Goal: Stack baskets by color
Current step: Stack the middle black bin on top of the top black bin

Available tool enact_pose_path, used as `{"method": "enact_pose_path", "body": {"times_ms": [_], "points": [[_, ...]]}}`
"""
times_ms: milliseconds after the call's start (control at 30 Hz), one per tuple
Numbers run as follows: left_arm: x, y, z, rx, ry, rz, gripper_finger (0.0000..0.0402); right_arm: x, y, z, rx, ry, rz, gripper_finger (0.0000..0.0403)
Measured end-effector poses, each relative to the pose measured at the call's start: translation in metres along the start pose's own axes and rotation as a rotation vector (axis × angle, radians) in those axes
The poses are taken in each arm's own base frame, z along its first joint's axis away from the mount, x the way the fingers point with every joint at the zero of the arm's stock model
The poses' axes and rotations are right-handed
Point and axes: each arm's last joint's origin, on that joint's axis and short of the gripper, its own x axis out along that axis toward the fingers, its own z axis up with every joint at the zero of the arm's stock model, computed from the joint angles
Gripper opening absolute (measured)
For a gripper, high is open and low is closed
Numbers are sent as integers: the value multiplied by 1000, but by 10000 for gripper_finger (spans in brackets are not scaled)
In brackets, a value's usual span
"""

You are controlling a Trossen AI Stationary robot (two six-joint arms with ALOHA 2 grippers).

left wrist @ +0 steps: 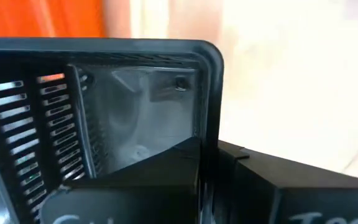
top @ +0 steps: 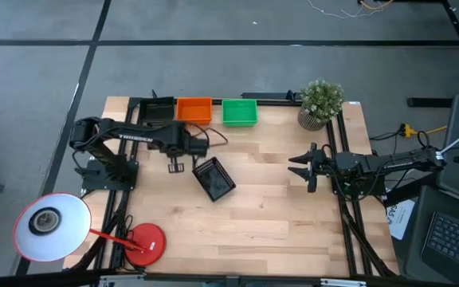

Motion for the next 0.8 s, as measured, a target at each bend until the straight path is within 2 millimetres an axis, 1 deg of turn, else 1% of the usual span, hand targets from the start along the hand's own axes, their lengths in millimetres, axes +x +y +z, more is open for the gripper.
{"method": "enact_pose_path", "body": {"times_ms": [167,300,433,500,567,667,800], "points": [[7,37,-14,-111,41,-11,0,0,0,0,0,0,1,174],[5,67,-26,-215,-21,-14,0,0,0,0,0,0,1,174],[4,92,-37,-284,-81,-41,0,0,0,0,-3,0,1,174],[8,102,-43,-314,-69,-62,0,0,0,0,-4,0,2,174],[14,111,-46,-305,-52,-83,0,0,0,0,-4,0,2,174],[21,125,-47,-270,-87,-71,0,0,0,0,-4,0,2,174],[30,137,-29,-245,-238,-91,0,0,0,0,-4,0,2,174]]}}
